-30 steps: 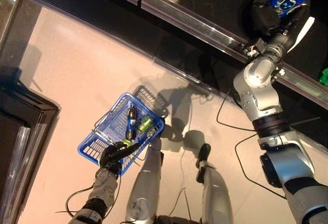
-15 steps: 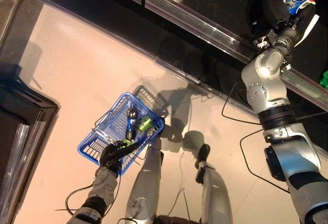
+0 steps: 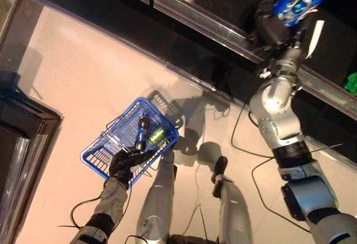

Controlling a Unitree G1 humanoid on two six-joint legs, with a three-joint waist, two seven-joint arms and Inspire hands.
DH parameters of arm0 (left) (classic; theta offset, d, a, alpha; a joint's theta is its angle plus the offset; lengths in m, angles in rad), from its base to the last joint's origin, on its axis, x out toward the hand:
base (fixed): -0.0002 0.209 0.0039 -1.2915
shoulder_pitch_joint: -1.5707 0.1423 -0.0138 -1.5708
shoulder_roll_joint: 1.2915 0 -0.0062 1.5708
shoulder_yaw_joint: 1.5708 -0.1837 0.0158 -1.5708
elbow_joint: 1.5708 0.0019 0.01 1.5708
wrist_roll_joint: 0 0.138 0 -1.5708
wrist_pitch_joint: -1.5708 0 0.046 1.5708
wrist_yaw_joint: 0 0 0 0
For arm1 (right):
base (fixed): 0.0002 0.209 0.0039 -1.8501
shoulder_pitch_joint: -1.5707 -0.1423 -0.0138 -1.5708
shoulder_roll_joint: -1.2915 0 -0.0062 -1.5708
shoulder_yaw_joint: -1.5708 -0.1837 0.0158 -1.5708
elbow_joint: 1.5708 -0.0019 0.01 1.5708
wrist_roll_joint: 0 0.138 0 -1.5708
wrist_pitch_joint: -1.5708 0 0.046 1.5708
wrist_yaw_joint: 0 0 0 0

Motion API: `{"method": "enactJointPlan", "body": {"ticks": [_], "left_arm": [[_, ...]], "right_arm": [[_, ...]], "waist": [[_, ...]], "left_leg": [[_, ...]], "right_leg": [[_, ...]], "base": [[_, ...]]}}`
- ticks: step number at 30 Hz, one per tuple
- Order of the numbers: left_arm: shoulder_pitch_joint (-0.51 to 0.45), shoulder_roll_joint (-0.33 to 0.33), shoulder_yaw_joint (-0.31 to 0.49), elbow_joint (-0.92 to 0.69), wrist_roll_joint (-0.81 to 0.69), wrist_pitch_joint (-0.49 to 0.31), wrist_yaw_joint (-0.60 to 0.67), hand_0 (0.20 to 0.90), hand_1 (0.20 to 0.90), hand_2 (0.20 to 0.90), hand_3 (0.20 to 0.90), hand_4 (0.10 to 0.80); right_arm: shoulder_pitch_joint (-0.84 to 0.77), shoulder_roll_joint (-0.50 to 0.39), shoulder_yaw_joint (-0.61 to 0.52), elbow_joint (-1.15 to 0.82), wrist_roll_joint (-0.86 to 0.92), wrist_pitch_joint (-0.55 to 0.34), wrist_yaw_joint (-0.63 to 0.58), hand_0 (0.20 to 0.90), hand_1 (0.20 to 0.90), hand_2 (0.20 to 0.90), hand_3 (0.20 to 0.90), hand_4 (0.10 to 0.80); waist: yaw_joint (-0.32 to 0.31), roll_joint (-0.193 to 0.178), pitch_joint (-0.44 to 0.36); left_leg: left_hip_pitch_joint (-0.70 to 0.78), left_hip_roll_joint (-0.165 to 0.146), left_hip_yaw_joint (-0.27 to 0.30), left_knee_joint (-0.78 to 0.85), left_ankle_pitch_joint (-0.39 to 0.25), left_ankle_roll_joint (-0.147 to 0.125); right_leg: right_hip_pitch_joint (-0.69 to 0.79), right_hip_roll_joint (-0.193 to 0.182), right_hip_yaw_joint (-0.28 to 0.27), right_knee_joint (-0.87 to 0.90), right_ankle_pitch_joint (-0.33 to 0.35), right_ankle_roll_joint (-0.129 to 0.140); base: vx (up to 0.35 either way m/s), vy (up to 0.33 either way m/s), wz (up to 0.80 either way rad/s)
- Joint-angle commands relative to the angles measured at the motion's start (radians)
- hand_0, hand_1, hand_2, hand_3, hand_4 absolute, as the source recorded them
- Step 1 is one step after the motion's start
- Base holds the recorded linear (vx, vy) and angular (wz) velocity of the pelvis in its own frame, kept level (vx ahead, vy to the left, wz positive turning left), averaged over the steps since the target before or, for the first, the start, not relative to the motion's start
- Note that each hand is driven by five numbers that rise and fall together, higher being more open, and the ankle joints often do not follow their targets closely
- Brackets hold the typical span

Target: Pick up the drink and place into the basket.

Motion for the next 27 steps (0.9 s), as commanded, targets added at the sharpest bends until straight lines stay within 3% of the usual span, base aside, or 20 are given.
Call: {"method": "enactJointPlan", "body": {"ticks": [1,5,13,19,27], "left_arm": [[0.077,-0.019,0.013,-0.268,0.024,-0.205,-0.105,0.300,0.300,0.300,0.200,0.100],[0.097,-0.017,0.015,-0.377,-0.017,-0.206,-0.156,0.300,0.300,0.300,0.200,0.100],[0.154,0.017,0.023,-0.629,-0.032,-0.136,-0.214,0.300,0.300,0.300,0.200,0.100],[0.170,0.058,-0.007,-0.771,0.037,-0.131,-0.230,0.300,0.300,0.300,0.200,0.100],[0.145,0.092,-0.060,-0.923,-0.006,-0.079,-0.265,0.300,0.300,0.300,0.200,0.100]], "right_arm": [[-0.076,-0.067,-0.050,-0.285,-0.102,-0.148,0.153,0.300,0.300,0.300,0.200,0.100],[0.000,-0.041,-0.024,-0.363,-0.051,-0.155,0.263,0.300,0.300,0.300,0.200,0.100],[0.144,0.003,0.062,-0.475,0.061,-0.108,0.436,0.300,0.300,0.300,0.200,0.100],[0.178,0.030,0.168,-0.414,0.161,-0.076,0.472,0.300,0.300,0.300,0.200,0.100],[0.184,0.086,0.272,-0.310,0.178,-0.074,0.437,0.300,0.300,0.300,0.200,0.100]], "waist": [[0.002,0.048,-0.023],[0.000,0.058,-0.023],[0.013,0.060,-0.023],[0.046,0.067,-0.023],[0.084,0.080,-0.036]], "left_leg": [[0.080,-0.039,-0.020,0.086,-0.115,0.057],[0.123,-0.028,-0.026,0.084,-0.112,0.050],[0.237,-0.008,-0.051,0.074,-0.115,0.031],[0.304,-0.008,-0.072,0.027,-0.097,0.027],[0.339,-0.017,-0.109,-0.008,-0.080,0.024]], "right_leg": [[-0.011,0.015,-0.018,0.046,0.084,-0.085],[0.029,0.013,-0.029,0.055,0.073,-0.098],[0.161,0.019,-0.058,0.056,0.037,-0.120],[0.238,0.020,-0.083,0.029,0.029,-0.126],[0.290,0.015,-0.121,0.004,0.025,-0.123]], "base": [[-0.104,-0.027,-0.04],[-0.065,-0.016,-0.05],[-0.022,-0.056,0.03],[-0.008,-0.050,0.10],[-0.006,-0.039,0.22]]}}
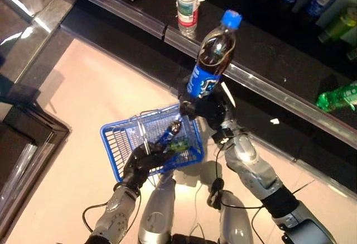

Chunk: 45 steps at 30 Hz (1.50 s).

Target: Pick up the drink and place into the basket.

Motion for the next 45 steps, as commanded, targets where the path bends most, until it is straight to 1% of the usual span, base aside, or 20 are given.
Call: {"method": "enactJointPlan", "body": {"ticks": [1,5,7,8,12,15,18,21,23,25,27,30,33,40,43,45], "left_arm": [[-0.086,0.048,0.001,-0.424,0.021,-0.151,-0.150,0.300,0.300,0.300,0.200,0.100],[-0.107,0.064,-0.016,-0.488,-0.021,-0.137,-0.183,0.300,0.300,0.300,0.200,0.100],[-0.116,0.072,-0.023,-0.530,-0.054,-0.134,-0.226,0.300,0.300,0.300,0.200,0.100],[-0.123,0.076,-0.026,-0.550,-0.065,-0.131,-0.242,0.300,0.300,0.300,0.200,0.100],[-0.149,0.084,-0.034,-0.599,-0.099,-0.121,-0.294,0.300,0.300,0.300,0.200,0.100],[-0.167,0.088,-0.036,-0.625,-0.132,-0.106,-0.310,0.300,0.300,0.300,0.200,0.100],[-0.169,0.087,-0.032,-0.634,-0.155,-0.097,-0.329,0.300,0.300,0.300,0.200,0.100],[-0.165,0.089,-0.022,-0.652,-0.191,-0.081,-0.380,0.300,0.300,0.300,0.200,0.100],[-0.167,0.086,-0.024,-0.668,-0.207,-0.060,-0.451,0.300,0.300,0.300,0.200,0.100],[-0.173,0.085,-0.031,-0.676,-0.213,-0.060,-0.474,0.300,0.300,0.300,0.200,0.100],[-0.188,0.084,-0.038,-0.687,-0.251,-0.048,-0.504,0.300,0.300,0.300,0.200,0.100],[-0.205,0.076,-0.036,-0.696,-0.285,-0.049,-0.543,0.300,0.300,0.300,0.200,0.100],[-0.225,0.066,-0.033,-0.700,-0.307,-0.025,-0.571,0.300,0.300,0.300,0.200,0.100],[-0.242,0.063,-0.041,-0.713,-0.328,0.011,-0.616,0.300,0.300,0.300,0.200,0.100],[-0.247,0.058,-0.044,-0.713,-0.340,0.048,-0.624,0.300,0.300,0.300,0.200,0.100],[-0.243,0.054,-0.049,-0.710,-0.349,0.085,-0.641,0.300,0.300,0.300,0.200,0.100]], "right_arm": [[-0.161,0.064,0.003,-0.132,-0.013,-0.110,0.021,0.300,0.300,0.300,0.200,0.100],[-0.150,0.074,0.058,-0.097,-0.021,-0.089,-0.015,0.300,0.300,0.300,0.200,0.100],[-0.144,0.081,0.089,-0.067,-0.053,-0.083,-0.030,0.300,0.300,0.300,0.200,0.100],[-0.144,0.085,0.100,-0.045,-0.103,-0.092,-0.039,0.300,0.300,0.300,0.200,0.100],[-0.168,0.080,0.115,0.006,-0.183,-0.087,-0.078,0.300,0.300,0.300,0.200,0.100],[-0.176,0.079,0.114,0.042,-0.201,-0.088,-0.094,0.300,0.300,0.300,0.200,0.100],[-0.173,0.076,0.115,0.052,-0.190,-0.079,-0.104,0.300,0.300,0.300,0.200,0.100],[-0.160,0.086,0.111,0.096,-0.193,-0.084,-0.112,0.300,0.300,0.300,0.200,0.100],[-0.150,0.110,0.117,0.156,-0.199,-0.089,-0.124,0.300,0.300,0.300,0.200,0.100],[-0.151,0.121,0.119,0.185,-0.202,-0.093,-0.132,0.300,0.300,0.300,0.200,0.100],[-0.149,0.150,0.121,0.252,-0.179,-0.112,-0.141,0.300,0.300,0.300,0.200,0.100],[-0.167,0.174,0.118,0.329,-0.160,-0.117,-0.174,0.300,0.300,0.300,0.200,0.100],[-0.190,0.201,0.104,0.417,-0.110,-0.130,-0.194,0.300,0.300,0.300,0.200,0.100],[-0.200,0.236,0.101,0.506,-0.012,-0.132,-0.166,0.300,0.300,0.300,0.200,0.100],[-0.207,0.249,0.122,0.535,0.045,-0.101,-0.091,0.300,0.300,0.300,0.200,0.100],[-0.208,0.255,0.132,0.555,0.105,-0.072,-0.020,0.300,0.300,0.300,0.200,0.100]], "waist": [[0.039,0.053,-0.040],[0.050,0.055,-0.042],[0.056,0.058,-0.042],[0.059,0.058,-0.042],[0.065,0.059,-0.037],[0.065,0.061,-0.033],[0.065,0.062,-0.031],[0.070,0.065,-0.028],[0.076,0.070,-0.028],[0.078,0.073,-0.027],[0.083,0.079,-0.027],[0.092,0.086,-0.027],[0.103,0.091,-0.026],[0.117,0.096,-0.026],[0.123,0.096,-0.026],[0.128,0.096,-0.026]], "left_leg": [[0.093,-0.033,-0.060,0.064,-0.098,0.060],[0.100,-0.036,-0.075,0.050,-0.091,0.061],[0.103,-0.036,-0.082,0.042,-0.088,0.060],[0.104,-0.037,-0.086,0.039,-0.086,0.061],[0.106,-0.039,-0.093,0.035,-0.086,0.061],[0.102,-0.043,-0.094,0.037,-0.086,0.061],[0.102,-0.046,-0.097,0.034,-0.085,0.061],[0.104,-0.049,-0.103,0.029,-0.086,0.062],[0.102,-0.052,-0.109,0.030,-0.086,0.063],[0.102,-0.053,-0.111,0.032,-0.087,0.063],[0.101,-0.057,-0.115,0.036,-0.089,0.063],[0.099,-0.062,-0.123,0.041,-0.091,0.061],[0.096,-0.068,-0.131,0.042,-0.091,0.062],[0.082,-0.075,-0.147,0.042,-0.090,0.065],[0.081,-0.077,-0.153,0.038,-0.087,0.067],[0.084,-0.079,-0.156,0.035,-0.086,0.067]], "right_leg": [[0.081,0.016,-0.037,-0.102,0.140,-0.079],[0.091,0.014,-0.047,-0.115,0.144,-0.075],[0.095,0.016,-0.051,-0.122,0.146,-0.074],[0.096,0.016,-0.053,-0.125,0.147,-0.073],[0.095,0.019,-0.054,-0.124,0.148,-0.073],[0.092,0.019,-0.055,-0.122,0.149,-0.074],[0.092,0.018,-0.055,-0.126,0.150,-0.074],[0.093,0.015,-0.057,-0.129,0.151,-0.074],[0.091,0.013,-0.059,-0.129,0.151,-0.075],[0.090,0.011,-0.062,-0.126,0.151,-0.075],[0.089,0.006,-0.066,-0.119,0.150,-0.077],[0.087,-0.001,-0.072,-0.112,0.149,-0.077],[0.082,-0.006,-0.079,-0.105,0.150,-0.076],[0.064,-0.009,-0.082,-0.096,0.156,-0.073],[0.061,-0.011,-0.083,-0.097,0.159,-0.071],[0.064,-0.011,-0.086,-0.099,0.159,-0.071]], "base": [[0.006,-0.040,0.44],[-0.001,-0.024,0.14],[0.004,-0.032,0.11],[0.004,-0.027,0.17],[0.010,-0.024,0.09],[0.003,-0.003,0.02],[0.000,0.000,0.00],[0.024,-0.019,0.04],[0.032,-0.021,0.10],[0.033,-0.005,0.13],[0.062,0.001,0.08],[0.061,-0.007,0.01],[0.040,-0.020,0.06],[0.020,-0.016,0.09],[0.024,-0.009,0.00],[0.038,-0.012,0.02]]}}
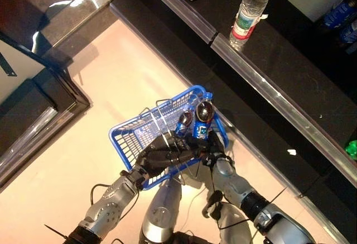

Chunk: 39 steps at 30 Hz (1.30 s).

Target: Pick up the drink and place into the basket.

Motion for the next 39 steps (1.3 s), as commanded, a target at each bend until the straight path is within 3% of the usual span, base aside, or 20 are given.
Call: {"method": "enactJointPlan", "body": {"ticks": [1,7,14,21,25,31,39], "left_arm": [[-0.183,-0.099,0.001,-0.484,-0.094,-0.081,-0.301,0.300,0.300,0.300,0.200,0.100],[-0.190,-0.083,-0.071,-0.474,-0.102,0.033,-0.375,0.300,0.300,0.300,0.200,0.100],[-0.245,-0.047,-0.161,-0.470,-0.070,0.010,-0.405,0.300,0.300,0.300,0.200,0.100],[-0.272,-0.031,-0.183,-0.465,-0.090,-0.018,-0.393,0.300,0.300,0.300,0.200,0.100],[-0.270,-0.031,-0.181,-0.466,-0.088,-0.021,-0.403,0.300,0.300,0.300,0.200,0.100],[-0.264,-0.024,-0.176,-0.475,-0.112,0.009,-0.409,0.300,0.300,0.300,0.200,0.100],[-0.277,-0.035,-0.166,-0.479,-0.120,0.022,-0.422,0.300,0.300,0.300,0.200,0.100]], "right_arm": [[-0.166,0.080,0.024,-0.073,0.066,-0.077,0.158,0.300,0.300,0.300,0.200,0.100],[-0.181,0.082,0.072,-0.067,0.131,-0.029,0.237,0.300,0.300,0.300,0.200,0.100],[-0.227,0.076,0.094,0.008,0.227,0.042,0.323,0.300,0.300,0.300,0.200,0.100],[-0.229,0.084,0.104,0.096,0.289,0.125,0.400,0.300,0.300,0.300,0.200,0.100],[-0.222,0.099,0.076,0.163,0.395,0.141,0.430,0.300,0.300,0.300,0.200,0.100],[-0.232,0.119,-0.001,0.215,0.523,0.093,0.423,0.300,0.300,0.300,0.200,0.100],[-0.293,0.097,-0.120,0.306,0.698,0.116,0.464,0.300,0.300,0.300,0.200,0.100]], "waist": [[0.013,0.094,-0.026],[0.022,0.093,-0.026],[0.012,0.095,-0.028],[0.013,0.096,-0.028],[0.015,0.102,-0.026],[0.016,0.109,-0.026],[0.012,0.123,-0.026]], "left_leg": [[0.071,-0.041,-0.063,0.056,-0.084,0.075],[0.068,-0.046,-0.069,0.053,-0.074,0.081],[0.069,-0.040,-0.053,0.057,-0.070,0.084],[0.064,-0.039,-0.047,0.060,-0.069,0.088],[0.061,-0.039,-0.045,0.061,-0.068,0.090],[0.056,-0.042,-0.041,0.061,-0.070,0.092],[0.047,-0.042,-0.036,0.060,-0.067,0.096]], "right_leg": [[-0.008,-0.003,-0.030,-0.077,0.209,-0.074],[-0.012,-0.008,-0.036,-0.076,0.222,-0.065],[-0.015,-0.008,-0.032,-0.067,0.225,-0.062],[-0.028,-0.012,-0.032,-0.052,0.227,-0.059],[-0.035,-0.015,-0.033,-0.045,0.227,-0.060],[-0.048,-0.022,-0.031,-0.032,0.224,-0.057],[-0.066,-0.025,-0.028,-0.027,0.234,-0.055]], "base": [[0.031,-0.008,0.04],[0.020,-0.011,0.12],[0.008,0.018,0.02],[0.003,0.004,0.00],[0.000,0.000,0.00],[0.000,0.000,0.00],[-0.009,0.036,0.00]]}}
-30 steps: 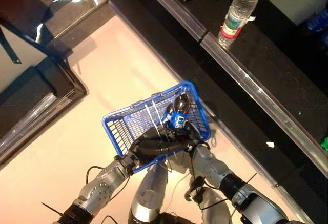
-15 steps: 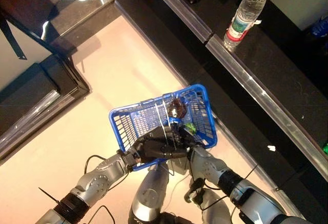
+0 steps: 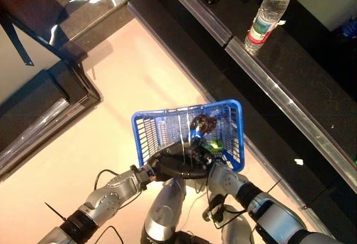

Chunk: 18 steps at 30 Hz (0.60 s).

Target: Pick up the drink and place into the basket.

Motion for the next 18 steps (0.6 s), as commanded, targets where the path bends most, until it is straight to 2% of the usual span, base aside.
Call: {"method": "enactJointPlan", "body": {"ticks": [1,9,10,11,12,18], "left_arm": [[-0.131,-0.140,-0.004,-0.478,-0.118,-0.098,-0.287,0.300,0.300,0.300,0.200,0.100],[-0.136,-0.145,0.000,-0.483,-0.133,-0.090,-0.269,0.300,0.300,0.300,0.200,0.100],[-0.137,-0.146,0.003,-0.482,-0.136,-0.087,-0.268,0.300,0.300,0.300,0.200,0.100],[-0.140,-0.149,0.005,-0.477,-0.135,-0.088,-0.270,0.300,0.300,0.300,0.200,0.100],[-0.140,-0.153,0.005,-0.477,-0.133,-0.087,-0.268,0.300,0.300,0.300,0.200,0.100],[-0.143,-0.158,0.002,-0.476,-0.136,-0.083,-0.261,0.300,0.300,0.300,0.200,0.100]], "right_arm": [[-0.177,0.032,-0.061,-0.028,0.111,-0.045,0.109,0.300,0.300,0.300,0.200,0.100],[-0.243,0.036,-0.104,-0.041,0.165,-0.081,0.053,0.300,0.300,0.300,0.200,0.100],[-0.249,0.035,-0.105,-0.040,0.167,-0.085,0.047,0.528,0.528,0.528,0.466,0.366],[-0.259,0.032,-0.109,-0.034,0.161,-0.090,0.031,0.794,0.794,0.794,0.776,0.676],[-0.264,0.031,-0.111,-0.030,0.157,-0.085,0.019,0.900,0.900,0.900,0.900,0.800],[-0.278,0.028,-0.125,0.009,0.165,-0.063,0.018,0.900,0.900,0.900,0.900,0.800]], "waist": [[-0.022,0.104,-0.025],[-0.020,0.112,-0.025],[-0.019,0.113,-0.025],[-0.019,0.115,-0.025],[-0.018,0.114,-0.025],[-0.016,0.111,-0.025]], "left_leg": [[0.047,-0.023,-0.001,0.057,-0.074,0.100],[0.038,-0.030,0.000,0.069,-0.079,0.102],[0.037,-0.030,0.001,0.070,-0.079,0.103],[0.033,-0.029,0.003,0.067,-0.072,0.103],[0.033,-0.029,0.003,0.067,-0.072,0.104],[0.031,-0.030,0.008,0.074,-0.079,0.106]], "right_leg": [[-0.073,-0.010,-0.002,-0.058,0.255,-0.059],[-0.089,-0.020,0.001,-0.044,0.256,-0.056],[-0.091,-0.021,0.001,-0.041,0.257,-0.056],[-0.094,-0.020,0.001,-0.047,0.264,-0.056],[-0.094,-0.020,0.001,-0.047,0.265,-0.056],[-0.098,-0.023,0.001,-0.038,0.258,-0.055]], "base": [[0.000,0.000,0.00],[0.001,0.004,0.00],[0.000,0.038,0.00],[0.001,0.032,0.01],[0.000,0.000,0.00],[0.000,0.000,0.00]]}}
